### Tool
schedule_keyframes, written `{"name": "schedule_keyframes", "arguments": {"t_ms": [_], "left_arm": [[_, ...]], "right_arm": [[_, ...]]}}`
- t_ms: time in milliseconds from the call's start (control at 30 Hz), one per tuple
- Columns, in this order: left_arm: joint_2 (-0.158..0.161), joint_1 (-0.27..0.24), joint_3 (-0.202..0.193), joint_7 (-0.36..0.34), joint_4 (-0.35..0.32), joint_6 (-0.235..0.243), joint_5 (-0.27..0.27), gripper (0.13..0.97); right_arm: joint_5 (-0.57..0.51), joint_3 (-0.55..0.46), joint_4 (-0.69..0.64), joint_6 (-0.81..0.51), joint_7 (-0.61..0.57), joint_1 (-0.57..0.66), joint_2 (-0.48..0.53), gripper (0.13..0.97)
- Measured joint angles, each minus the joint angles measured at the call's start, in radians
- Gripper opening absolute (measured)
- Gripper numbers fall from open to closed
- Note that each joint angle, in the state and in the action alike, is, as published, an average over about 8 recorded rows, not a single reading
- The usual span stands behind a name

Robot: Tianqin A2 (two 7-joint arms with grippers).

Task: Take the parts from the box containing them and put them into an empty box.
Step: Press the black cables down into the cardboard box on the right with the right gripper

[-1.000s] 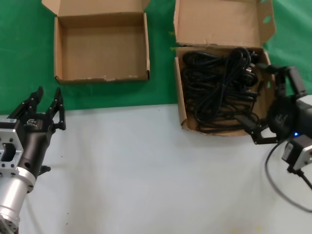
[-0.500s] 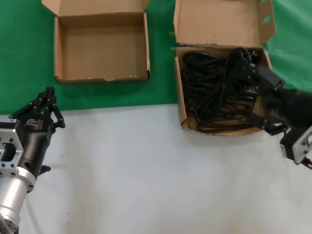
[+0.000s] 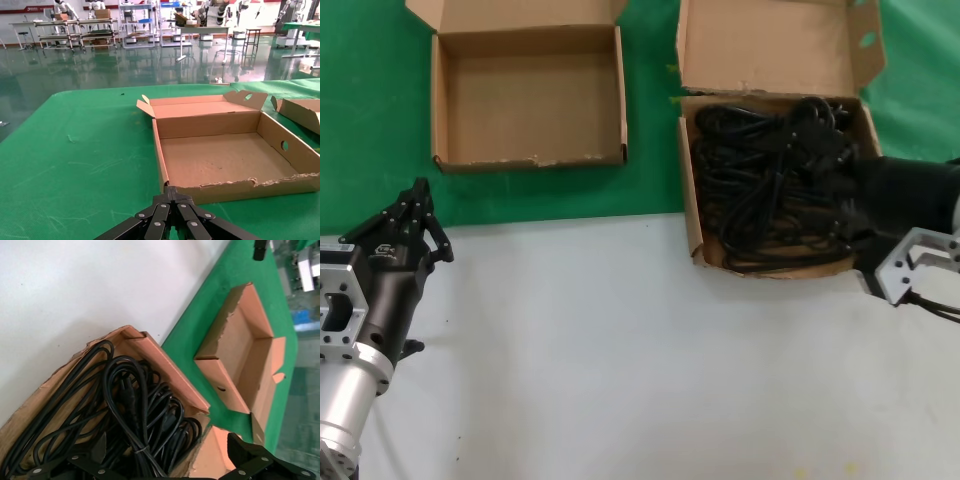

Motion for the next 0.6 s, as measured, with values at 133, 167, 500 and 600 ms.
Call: {"name": "schedule_keyframes", "arguments": {"t_ms": [133, 167, 500, 600], "left_arm": [[0.0, 0.0, 0.0, 0.0, 0.0, 0.0, 0.0, 0.145], [0.0, 0.0, 0.0, 0.0, 0.0, 0.0, 0.0, 0.145], [0.0, 0.0, 0.0, 0.0, 0.0, 0.0, 0.0, 0.145], [0.0, 0.0, 0.0, 0.0, 0.0, 0.0, 0.0, 0.145]], "right_arm": [[-0.045, -0.031, -0.021, -0.013, 0.024, 0.035, -0.016, 0.864], [-0.056, -0.039, -0.027, -0.016, 0.029, 0.043, -0.02, 0.849], [-0.148, -0.091, -0.079, -0.036, 0.076, 0.106, -0.055, 0.673], [-0.168, -0.099, -0.085, -0.039, 0.09, 0.117, -0.062, 0.604]]}}
